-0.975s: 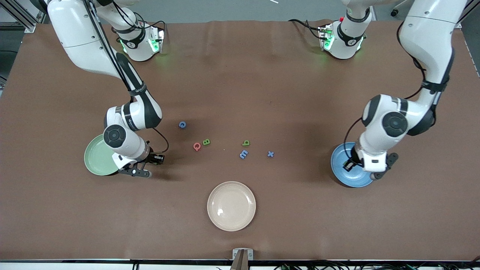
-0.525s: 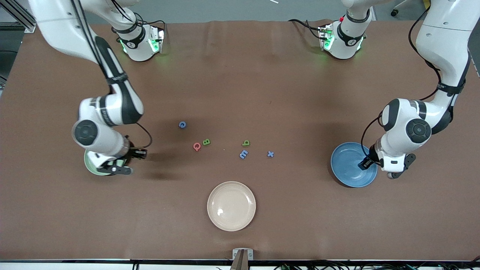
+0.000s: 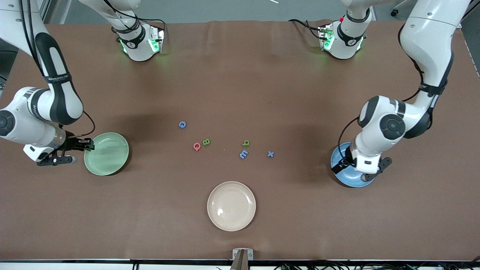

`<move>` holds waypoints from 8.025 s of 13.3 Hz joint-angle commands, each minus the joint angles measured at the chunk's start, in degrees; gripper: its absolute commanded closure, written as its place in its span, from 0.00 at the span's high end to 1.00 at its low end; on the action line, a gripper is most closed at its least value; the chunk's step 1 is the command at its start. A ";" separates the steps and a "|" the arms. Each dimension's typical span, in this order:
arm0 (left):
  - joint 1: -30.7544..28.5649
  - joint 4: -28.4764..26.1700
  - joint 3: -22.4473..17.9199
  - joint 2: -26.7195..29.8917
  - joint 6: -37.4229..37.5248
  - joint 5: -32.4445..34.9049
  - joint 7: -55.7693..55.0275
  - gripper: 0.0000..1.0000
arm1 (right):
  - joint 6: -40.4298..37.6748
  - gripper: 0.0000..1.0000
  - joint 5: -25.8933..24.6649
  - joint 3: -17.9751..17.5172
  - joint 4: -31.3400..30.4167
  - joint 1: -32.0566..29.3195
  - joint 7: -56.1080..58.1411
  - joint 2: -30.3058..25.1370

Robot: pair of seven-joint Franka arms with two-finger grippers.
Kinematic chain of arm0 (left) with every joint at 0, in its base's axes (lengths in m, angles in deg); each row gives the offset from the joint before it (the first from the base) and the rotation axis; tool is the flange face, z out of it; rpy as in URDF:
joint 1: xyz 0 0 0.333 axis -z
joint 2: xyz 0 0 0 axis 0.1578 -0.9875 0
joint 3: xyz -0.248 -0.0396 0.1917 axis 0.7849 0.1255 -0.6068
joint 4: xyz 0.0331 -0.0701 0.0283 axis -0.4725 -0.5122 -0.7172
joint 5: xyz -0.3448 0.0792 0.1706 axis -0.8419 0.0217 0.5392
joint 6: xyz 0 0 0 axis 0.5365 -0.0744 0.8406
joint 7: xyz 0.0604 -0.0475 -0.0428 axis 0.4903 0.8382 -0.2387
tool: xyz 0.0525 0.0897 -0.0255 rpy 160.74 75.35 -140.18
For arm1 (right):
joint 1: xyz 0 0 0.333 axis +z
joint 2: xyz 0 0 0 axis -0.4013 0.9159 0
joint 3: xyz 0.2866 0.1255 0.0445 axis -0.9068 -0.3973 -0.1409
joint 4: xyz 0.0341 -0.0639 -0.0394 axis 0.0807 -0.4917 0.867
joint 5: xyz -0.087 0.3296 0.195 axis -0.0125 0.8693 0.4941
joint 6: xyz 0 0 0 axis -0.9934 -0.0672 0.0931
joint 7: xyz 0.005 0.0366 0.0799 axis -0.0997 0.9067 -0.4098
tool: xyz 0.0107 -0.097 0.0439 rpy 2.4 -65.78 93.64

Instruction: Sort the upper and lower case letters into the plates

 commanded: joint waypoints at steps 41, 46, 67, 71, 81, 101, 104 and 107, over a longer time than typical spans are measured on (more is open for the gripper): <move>2.09 6.62 -0.65 1.13 19.51 2.59 -18.76 0.01 | 19.24 0.84 6.21 -1.38 -20.38 41.42 -49.30 -1.45; -10.67 -2.52 3.39 0.62 13.12 2.59 -8.70 0.10 | 19.14 0.32 6.21 -1.38 -20.38 41.59 -49.30 -1.80; 27.89 23.01 3.84 -16.24 12.65 9.45 -26.63 0.91 | 3.99 0.13 -2.32 -0.50 -11.41 1.44 -0.01 -8.06; 31.50 30.59 3.75 -22.67 12.56 9.36 -22.50 0.91 | 10.78 0.13 -2.05 -0.51 -11.32 0.64 2.11 -2.86; 33.00 30.16 2.69 -23.73 13.27 9.27 -14.50 0.61 | 12.02 0.17 -1.35 -1.03 -11.50 1.95 1.59 1.36; 33.44 30.24 1.55 -26.54 13.35 9.18 -15.37 0.20 | -1.71 0.99 6.97 -1.38 2.20 32.70 -56.82 -0.59; 33.61 30.24 0.77 -26.11 13.62 9.27 -15.55 0.00 | 2.78 0.99 9.11 -1.30 5.10 36.31 -69.74 3.98; 33.09 30.33 0.85 -23.74 16.50 9.10 -15.73 0.00 | 5.15 0.99 8.58 -1.21 6.78 38.69 -77.76 7.33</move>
